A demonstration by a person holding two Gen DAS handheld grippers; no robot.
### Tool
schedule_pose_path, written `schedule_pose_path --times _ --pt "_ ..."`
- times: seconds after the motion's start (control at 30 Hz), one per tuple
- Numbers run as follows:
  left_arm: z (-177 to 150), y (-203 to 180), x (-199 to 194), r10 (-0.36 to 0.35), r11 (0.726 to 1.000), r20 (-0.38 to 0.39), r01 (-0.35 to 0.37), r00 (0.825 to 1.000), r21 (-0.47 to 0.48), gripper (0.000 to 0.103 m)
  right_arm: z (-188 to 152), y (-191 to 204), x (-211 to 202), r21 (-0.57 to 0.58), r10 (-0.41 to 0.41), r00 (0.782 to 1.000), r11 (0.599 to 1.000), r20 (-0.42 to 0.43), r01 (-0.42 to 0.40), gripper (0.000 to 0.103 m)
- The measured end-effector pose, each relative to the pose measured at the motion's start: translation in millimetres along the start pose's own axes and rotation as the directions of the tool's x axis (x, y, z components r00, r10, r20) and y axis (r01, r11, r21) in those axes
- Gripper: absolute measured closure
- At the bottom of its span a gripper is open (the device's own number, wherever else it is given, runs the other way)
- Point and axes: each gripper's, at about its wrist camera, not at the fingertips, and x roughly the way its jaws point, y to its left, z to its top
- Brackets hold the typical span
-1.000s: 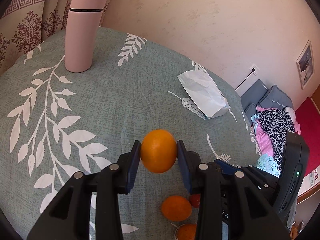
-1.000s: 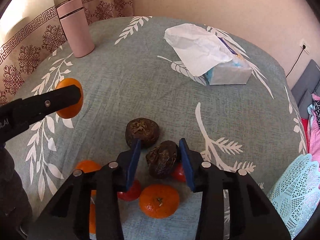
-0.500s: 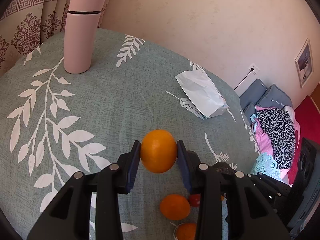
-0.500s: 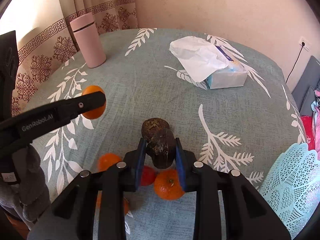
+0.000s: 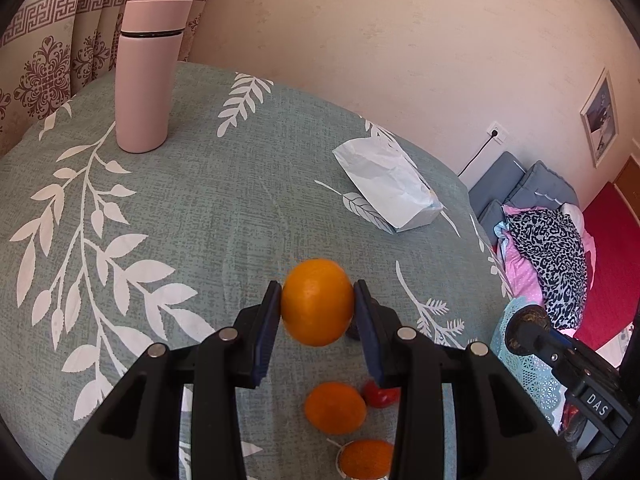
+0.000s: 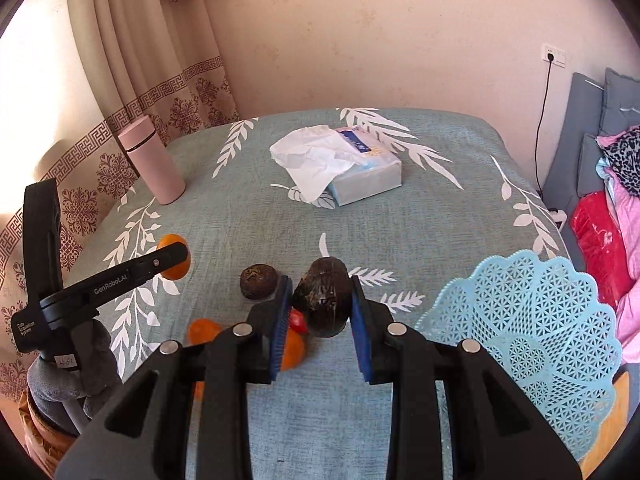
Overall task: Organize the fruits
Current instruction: 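Carry the avocado into the blue basket and open the right tool while the left tool holds the orange, then carry the orange over the blue basket and open the left tool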
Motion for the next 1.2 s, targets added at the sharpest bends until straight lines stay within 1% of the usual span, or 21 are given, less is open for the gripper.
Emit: schedule_pose_path --times 0.2,0.3,0.47,0.57,0.7,0.9,0.97,1.07,1.2 --pt "-2 -5 -2 -0.009 1.000 0.004 0.009 1.000 0.015 0.066 -15 -41 -19 0.087 -0.059 0.998 0.995 0.007 0.058 0.074" --pt "-4 -8 -1 -0.010 1.000 0.003 0.010 1.000 0.023 0.066 -23 -64 -25 0.131 -0.103 0.995 0.986 0.010 0.101 0.074" --pt "-6 -12 1 -0.008 0.999 -0.001 0.008 1.000 0.038 0.066 -41 -104 -24 0.226 -0.151 0.988 0.962 -0.032 0.154 0.074" --pt "-7 -14 1 -0.009 0.999 -0.001 0.009 1.000 0.044 0.066 -53 -121 -23 0.266 -0.169 0.984 0.947 -0.057 0.178 0.074" --pt "-9 -16 1 -0.011 0.999 -0.001 0.011 1.000 0.052 0.066 -66 -135 -26 0.305 -0.176 0.982 0.933 -0.070 0.189 0.074" --pt "-11 -21 3 -0.012 0.998 -0.006 0.012 1.000 0.065 0.066 -78 -150 -41 0.339 -0.221 0.974 0.914 -0.045 0.223 0.074" --pt "-12 -23 3 -0.012 0.997 -0.008 0.013 1.000 0.071 0.066 -82 -154 -49 0.349 -0.247 0.969 0.906 -0.027 0.241 0.074" --pt "-16 -28 3 -0.014 0.996 -0.013 0.015 1.000 0.085 0.066 -88 -158 -60 0.355 -0.301 0.954 0.892 0.006 0.279 0.074" --pt "-22 -41 3 -0.018 0.993 -0.024 0.021 1.000 0.115 0.066 -96 -157 -68 0.366 -0.335 0.941 0.882 0.045 0.296 0.073"
